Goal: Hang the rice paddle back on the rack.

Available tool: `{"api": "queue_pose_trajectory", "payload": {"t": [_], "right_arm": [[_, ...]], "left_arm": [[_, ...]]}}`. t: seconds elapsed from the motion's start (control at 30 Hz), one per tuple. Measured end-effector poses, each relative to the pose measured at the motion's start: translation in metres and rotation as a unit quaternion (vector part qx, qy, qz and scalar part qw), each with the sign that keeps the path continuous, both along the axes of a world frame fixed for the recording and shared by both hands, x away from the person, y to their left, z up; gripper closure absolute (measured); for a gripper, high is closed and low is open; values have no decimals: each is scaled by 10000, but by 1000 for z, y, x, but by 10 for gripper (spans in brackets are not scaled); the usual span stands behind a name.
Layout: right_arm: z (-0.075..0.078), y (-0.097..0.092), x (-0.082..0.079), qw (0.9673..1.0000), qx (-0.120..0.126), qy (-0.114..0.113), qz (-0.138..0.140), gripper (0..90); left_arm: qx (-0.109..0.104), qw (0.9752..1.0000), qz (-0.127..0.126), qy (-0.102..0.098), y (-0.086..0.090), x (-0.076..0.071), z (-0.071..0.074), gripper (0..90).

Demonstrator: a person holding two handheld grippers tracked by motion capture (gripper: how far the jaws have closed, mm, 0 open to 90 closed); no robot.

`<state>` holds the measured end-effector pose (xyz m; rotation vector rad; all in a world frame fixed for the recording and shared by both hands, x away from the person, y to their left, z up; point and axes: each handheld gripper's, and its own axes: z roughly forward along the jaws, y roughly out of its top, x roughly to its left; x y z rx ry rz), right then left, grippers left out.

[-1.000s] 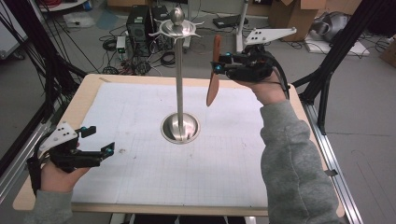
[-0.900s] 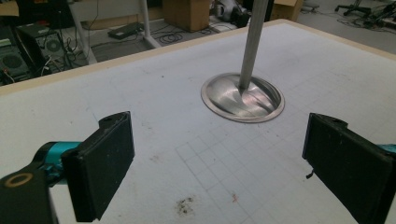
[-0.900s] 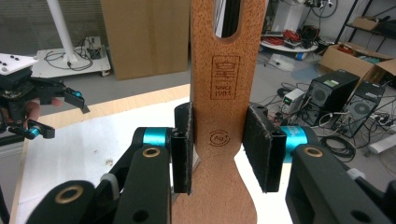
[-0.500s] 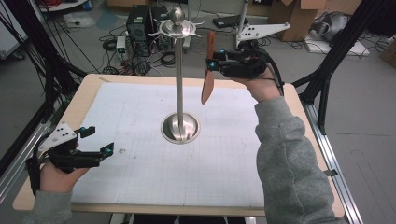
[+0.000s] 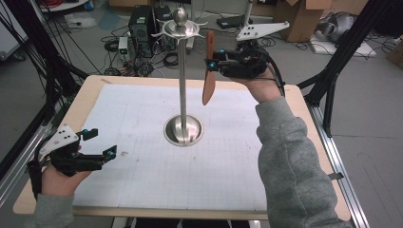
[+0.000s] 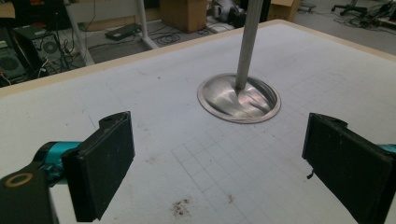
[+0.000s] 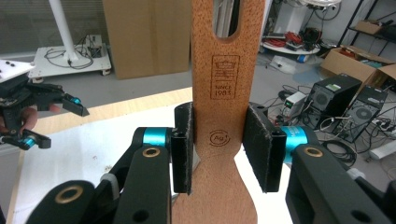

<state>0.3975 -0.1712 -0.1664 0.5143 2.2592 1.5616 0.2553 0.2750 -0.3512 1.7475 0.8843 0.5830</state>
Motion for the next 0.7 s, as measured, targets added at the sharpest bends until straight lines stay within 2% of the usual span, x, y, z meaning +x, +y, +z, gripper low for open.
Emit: {"api": "queue_pose_trajectory", "payload": {"t": [0.23,0.37,0.7], "right_arm": [[-1,2,3,10000,34,49,-49,647],[-2,3,4,10000,77,-1,-55,647],[-3,8,6,9999,107,-17,-99,647]], "left_arm": [[-15,10000,-23,-6,0,-1,1,96],[-32,9999,-85,-75,-4,-3,5,97],[-41,9999,-81,-74,-4,-3,5,97]]}}
